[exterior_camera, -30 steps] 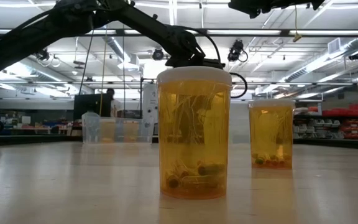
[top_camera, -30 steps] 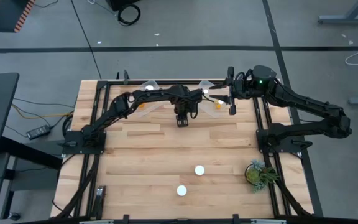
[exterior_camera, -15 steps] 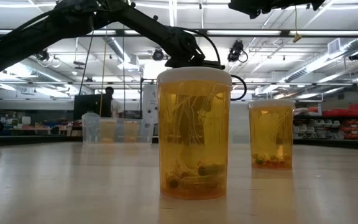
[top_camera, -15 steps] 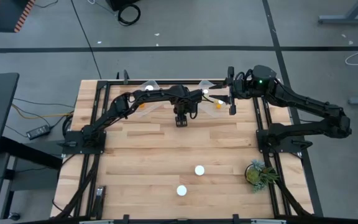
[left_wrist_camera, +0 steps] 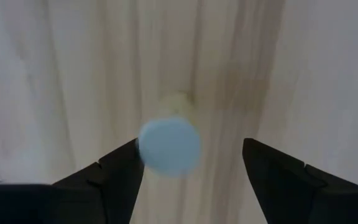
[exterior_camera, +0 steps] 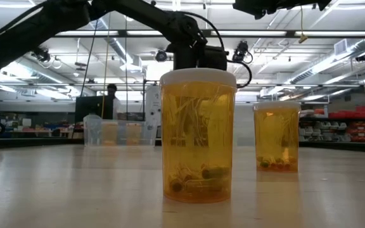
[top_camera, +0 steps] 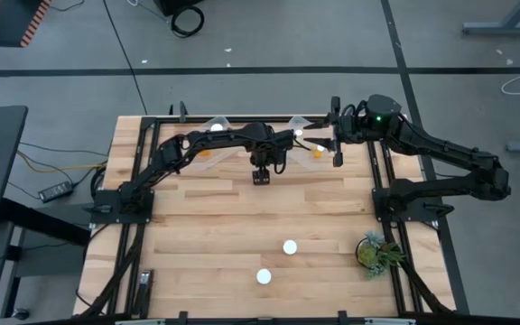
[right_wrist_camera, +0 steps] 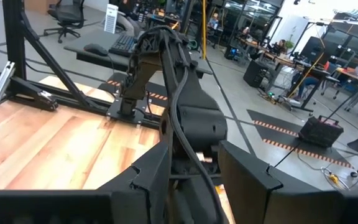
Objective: Pick and place medicine bottles into bin by pill shape (circle, oval)
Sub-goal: Put the small yellow pill bottle into the right transparent bin
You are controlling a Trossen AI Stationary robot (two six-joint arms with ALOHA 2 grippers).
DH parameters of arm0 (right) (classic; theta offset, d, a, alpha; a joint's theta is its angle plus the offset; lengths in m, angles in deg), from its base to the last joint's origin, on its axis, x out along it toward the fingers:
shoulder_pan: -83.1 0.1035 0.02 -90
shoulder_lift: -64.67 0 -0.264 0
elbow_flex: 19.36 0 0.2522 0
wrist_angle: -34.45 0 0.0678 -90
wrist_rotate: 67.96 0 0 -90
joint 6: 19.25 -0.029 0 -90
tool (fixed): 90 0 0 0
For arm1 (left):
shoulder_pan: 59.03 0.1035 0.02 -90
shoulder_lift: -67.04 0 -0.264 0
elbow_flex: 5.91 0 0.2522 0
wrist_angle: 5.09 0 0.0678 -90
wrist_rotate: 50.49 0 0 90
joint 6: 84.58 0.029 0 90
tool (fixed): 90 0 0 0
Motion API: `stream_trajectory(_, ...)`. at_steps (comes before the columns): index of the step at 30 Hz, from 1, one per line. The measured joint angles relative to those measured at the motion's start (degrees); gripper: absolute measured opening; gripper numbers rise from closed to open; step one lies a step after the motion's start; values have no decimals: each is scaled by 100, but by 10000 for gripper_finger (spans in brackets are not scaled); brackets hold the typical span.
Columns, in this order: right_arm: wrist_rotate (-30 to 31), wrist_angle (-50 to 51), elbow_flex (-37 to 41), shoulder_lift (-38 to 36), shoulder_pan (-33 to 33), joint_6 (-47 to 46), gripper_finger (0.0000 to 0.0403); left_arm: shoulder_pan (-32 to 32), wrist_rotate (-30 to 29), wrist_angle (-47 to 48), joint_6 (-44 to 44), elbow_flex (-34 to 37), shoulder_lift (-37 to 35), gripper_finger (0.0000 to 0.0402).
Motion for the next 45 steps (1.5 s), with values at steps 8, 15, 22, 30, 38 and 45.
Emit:
stream_trajectory(8, 167, 132, 0, -2, 4, 44, 147, -112, -651, 218, -54, 3, -612, 266)
stream_trajectory(15, 167, 161, 0, -24, 205, 13, 147, -163, -786, 391, -374, 2, -1064, 243)
stream_trajectory(22, 171, 11, 0, -22, 501, -211, 147, -380, -788, 603, -393, 9, -1137, 209)
stream_trajectory(30, 316, -41, 0, -21, 973, -500, 147, -785, -958, 105, -360, 1301, -1721, 168)
stream_trajectory(38, 1426, -76, 0, 89, 1551, -1236, 147, -1153, -981, -1629, -354, 3688, -3502, 140)
stream_trajectory(45, 2561, -87, 0, 593, 2105, -1740, 147, -1395, -976, -2227, -205, 4539, -4640, 132)
